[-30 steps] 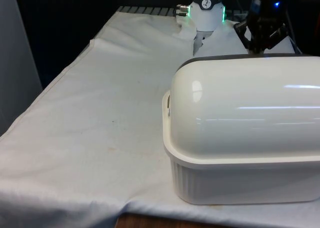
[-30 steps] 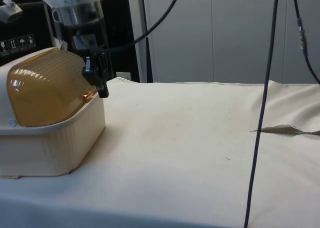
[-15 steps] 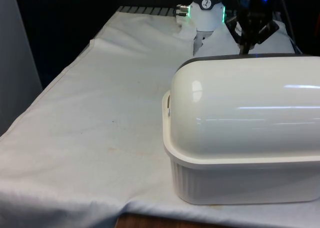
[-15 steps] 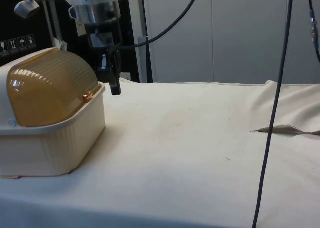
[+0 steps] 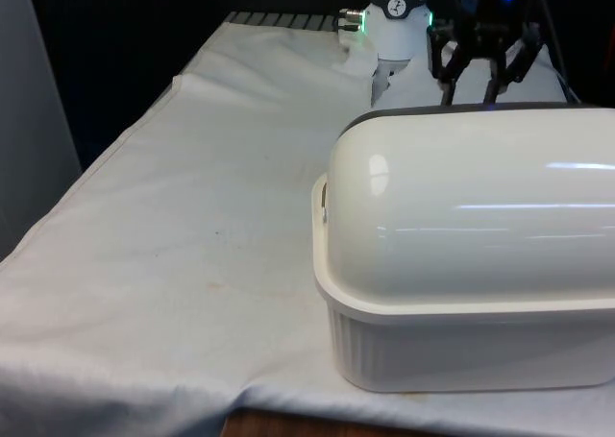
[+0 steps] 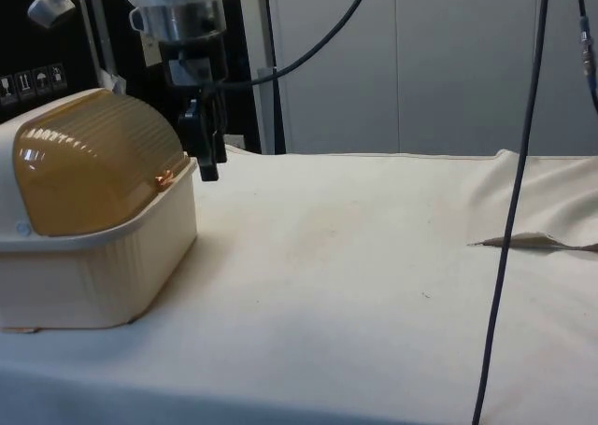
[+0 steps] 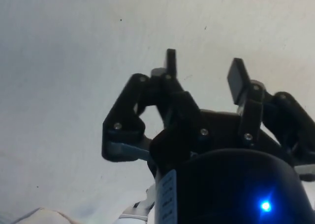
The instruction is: Open the lid, then close it.
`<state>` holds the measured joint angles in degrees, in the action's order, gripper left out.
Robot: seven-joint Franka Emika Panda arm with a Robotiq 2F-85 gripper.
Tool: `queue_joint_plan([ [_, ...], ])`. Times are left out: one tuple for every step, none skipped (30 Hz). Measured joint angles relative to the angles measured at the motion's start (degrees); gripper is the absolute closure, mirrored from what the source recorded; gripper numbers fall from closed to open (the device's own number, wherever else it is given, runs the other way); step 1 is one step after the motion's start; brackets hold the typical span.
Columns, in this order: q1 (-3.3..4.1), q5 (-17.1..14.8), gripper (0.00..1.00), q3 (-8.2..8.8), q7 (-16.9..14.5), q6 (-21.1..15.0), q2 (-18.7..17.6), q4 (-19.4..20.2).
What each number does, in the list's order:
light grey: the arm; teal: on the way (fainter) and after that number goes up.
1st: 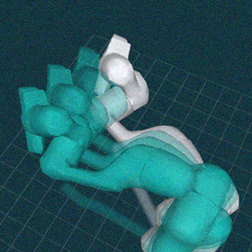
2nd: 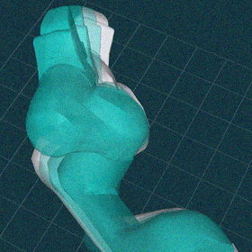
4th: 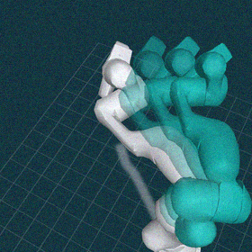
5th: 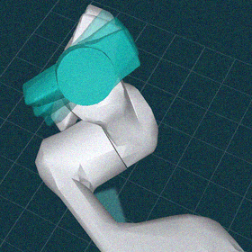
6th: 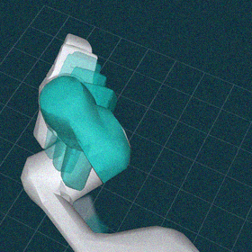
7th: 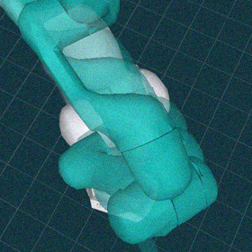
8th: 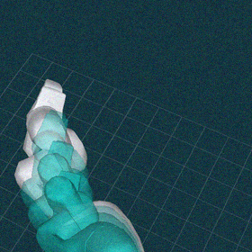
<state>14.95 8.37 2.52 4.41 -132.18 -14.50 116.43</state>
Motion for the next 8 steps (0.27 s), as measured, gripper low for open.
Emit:
queue_joint_plan([
  [0.00,0.0,0.35,0.00,0.0,0.0,0.0,0.0],
  [0.00,0.0,0.30,0.00,0.0,-0.1,0.0,0.0],
  [0.00,0.0,0.26,0.00,0.0,-0.1,0.0,0.0],
  [-0.06,0.0,0.16,0.00,0.0,-0.1,0.0,0.0],
  [-0.06,0.0,0.12,0.00,0.0,-0.1,0.0,0.0],
  [-0.06,0.0,0.12,0.00,0.0,-0.1,0.0,0.0],
  [-0.06,0.0,0.07,0.00,0.0,-0.1,0.0,0.0],
  [-0.06,0.0,0.02,0.00,0.0,-0.1,0.0,0.0],
])
